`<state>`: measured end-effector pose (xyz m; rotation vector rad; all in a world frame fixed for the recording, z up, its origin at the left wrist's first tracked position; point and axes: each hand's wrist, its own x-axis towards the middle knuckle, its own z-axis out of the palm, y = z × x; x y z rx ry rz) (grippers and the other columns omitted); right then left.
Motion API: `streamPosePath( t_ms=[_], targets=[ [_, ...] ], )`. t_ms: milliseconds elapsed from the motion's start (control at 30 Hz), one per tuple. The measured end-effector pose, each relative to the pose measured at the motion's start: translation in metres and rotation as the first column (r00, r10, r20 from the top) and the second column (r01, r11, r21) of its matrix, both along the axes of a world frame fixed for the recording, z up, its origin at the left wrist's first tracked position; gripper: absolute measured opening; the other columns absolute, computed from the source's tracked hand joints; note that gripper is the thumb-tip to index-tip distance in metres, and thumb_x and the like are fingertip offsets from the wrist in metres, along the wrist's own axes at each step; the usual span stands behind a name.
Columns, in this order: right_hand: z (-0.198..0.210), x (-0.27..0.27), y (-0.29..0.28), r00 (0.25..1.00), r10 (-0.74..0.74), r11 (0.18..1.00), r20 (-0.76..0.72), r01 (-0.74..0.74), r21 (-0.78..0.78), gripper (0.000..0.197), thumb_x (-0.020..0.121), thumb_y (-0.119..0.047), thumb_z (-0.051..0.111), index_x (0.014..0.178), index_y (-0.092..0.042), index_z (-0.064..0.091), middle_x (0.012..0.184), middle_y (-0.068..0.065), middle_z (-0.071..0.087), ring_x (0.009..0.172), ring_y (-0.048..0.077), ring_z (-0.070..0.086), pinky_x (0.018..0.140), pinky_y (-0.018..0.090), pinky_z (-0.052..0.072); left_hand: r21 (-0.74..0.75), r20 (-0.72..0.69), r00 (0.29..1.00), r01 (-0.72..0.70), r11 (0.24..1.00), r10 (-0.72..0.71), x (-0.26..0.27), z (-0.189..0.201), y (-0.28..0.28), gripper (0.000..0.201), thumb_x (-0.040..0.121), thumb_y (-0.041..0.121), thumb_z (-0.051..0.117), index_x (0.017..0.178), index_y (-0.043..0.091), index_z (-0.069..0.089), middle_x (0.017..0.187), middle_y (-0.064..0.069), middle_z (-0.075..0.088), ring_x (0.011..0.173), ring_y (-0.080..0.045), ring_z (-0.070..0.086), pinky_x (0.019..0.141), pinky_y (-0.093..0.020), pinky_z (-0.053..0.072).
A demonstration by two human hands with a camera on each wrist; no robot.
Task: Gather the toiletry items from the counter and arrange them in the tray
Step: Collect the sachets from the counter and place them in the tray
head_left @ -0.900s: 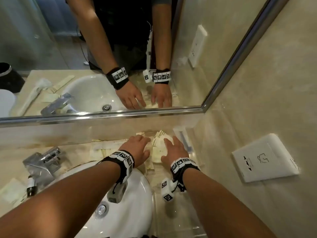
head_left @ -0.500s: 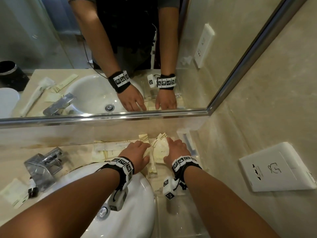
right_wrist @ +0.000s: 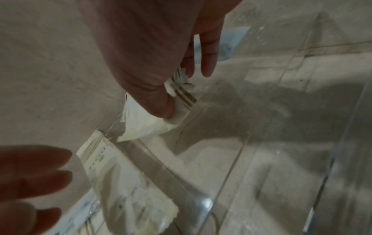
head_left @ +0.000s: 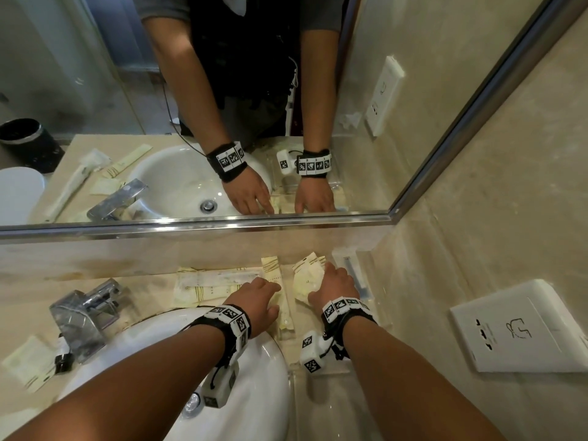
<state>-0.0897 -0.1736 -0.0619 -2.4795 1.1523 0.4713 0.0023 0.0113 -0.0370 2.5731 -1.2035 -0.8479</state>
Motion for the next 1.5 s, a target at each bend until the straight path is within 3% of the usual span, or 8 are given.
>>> streamPosePath(
  t_ms=[300,467,633,800,933,1133,1267,1500],
  targets=[
    [0.000,-0.001,0.005,0.996,-0.038,0.999,0.083,0.037,0.017,0.054,0.082,-0.016,0.062,0.134,-0.016,0.044,0.123,0.010,0.055,0.109,0.029,0.062,0.090,0.039,0.055,-0.024,0.023,1.000,0.002,1.000,-0.001,0.006,0.001,-0.003,0.054,0.094,0.041,0.049,0.146,0.030,0.035,0.148,0.001,0.037,0.130,-0.023,0.043,0.103,-0.040,0.043],
    [0.008,-0.016,0.006,0.956,-0.017,0.999,0.293,0.025,-0.022,0.075,0.087,-0.013,0.060,0.152,-0.034,0.028,0.125,0.001,0.064,0.111,0.024,0.061,0.089,0.037,0.054,-0.056,0.029,0.999,-0.016,0.998,0.017,0.009,0.005,-0.007,0.066,0.091,0.043,0.055,0.149,0.033,0.025,0.148,0.000,0.036,0.126,-0.024,0.048,0.098,-0.039,0.048],
    [0.015,-0.039,0.004,0.937,0.196,0.972,0.290,-0.146,-0.186,0.076,0.092,-0.013,0.057,0.155,-0.038,0.023,0.135,-0.005,0.059,0.127,0.023,0.050,0.096,0.038,0.047,-0.120,0.027,0.998,-0.052,0.991,0.056,0.009,0.010,-0.027,0.091,0.081,0.048,0.069,0.150,0.040,0.010,0.147,-0.002,0.035,0.111,-0.026,0.060,0.086,-0.038,0.054],
    [0.010,-0.059,0.005,0.928,0.274,0.952,0.252,-0.224,-0.209,0.072,0.095,-0.011,0.053,0.155,-0.038,0.024,0.128,-0.009,0.063,0.111,0.018,0.055,0.091,0.031,0.045,-0.105,0.014,1.000,0.017,0.994,-0.015,0.000,0.008,-0.049,0.102,0.078,0.047,0.073,0.151,0.042,0.001,0.155,-0.002,0.024,0.116,-0.026,0.059,0.090,-0.036,0.053],
    [0.008,-0.065,0.005,0.936,0.246,0.963,0.250,-0.207,-0.175,0.073,0.096,-0.013,0.054,0.157,-0.037,0.022,0.118,-0.005,0.066,0.106,0.018,0.056,0.086,0.029,0.044,-0.061,0.042,0.996,0.078,0.995,-0.075,-0.007,0.005,-0.058,0.102,0.079,0.044,0.074,0.152,0.040,0.003,0.154,-0.002,0.024,0.112,-0.025,0.061,0.087,-0.036,0.053],
    [0.008,-0.066,0.004,0.941,0.167,0.983,0.295,-0.136,-0.123,0.043,0.094,-0.017,0.054,0.132,-0.035,0.059,0.123,-0.014,0.066,0.112,0.013,0.054,0.091,0.028,0.043,-0.008,0.044,0.995,0.094,0.996,-0.094,-0.008,0.000,-0.068,0.080,0.083,0.046,0.068,0.148,0.030,0.026,0.150,-0.001,0.031,0.116,-0.024,0.058,0.090,-0.038,0.052],
    [0.010,-0.069,0.006,0.953,0.155,0.983,0.260,-0.122,-0.139,0.037,0.092,-0.036,0.057,0.128,-0.035,0.059,0.122,-0.011,0.062,0.114,0.014,0.052,0.087,0.030,0.046,0.032,0.115,0.976,0.180,0.983,-0.183,-0.015,0.001,-0.074,0.049,0.091,0.048,0.055,0.133,0.025,0.047,0.131,-0.001,0.053,0.110,-0.024,0.060,0.086,-0.036,0.051],
    [0.002,-0.069,0.011,0.955,0.123,0.991,0.269,-0.104,-0.084,0.033,0.086,-0.036,0.062,0.117,-0.025,0.064,0.120,-0.005,0.057,0.112,0.018,0.054,0.083,0.030,0.048,0.168,0.117,0.970,0.194,0.966,-0.215,-0.022,-0.007,-0.076,0.049,0.089,0.047,0.057,0.127,0.018,0.048,0.118,-0.008,0.054,0.100,-0.033,0.062,0.081,-0.041,0.053]
  ],
)
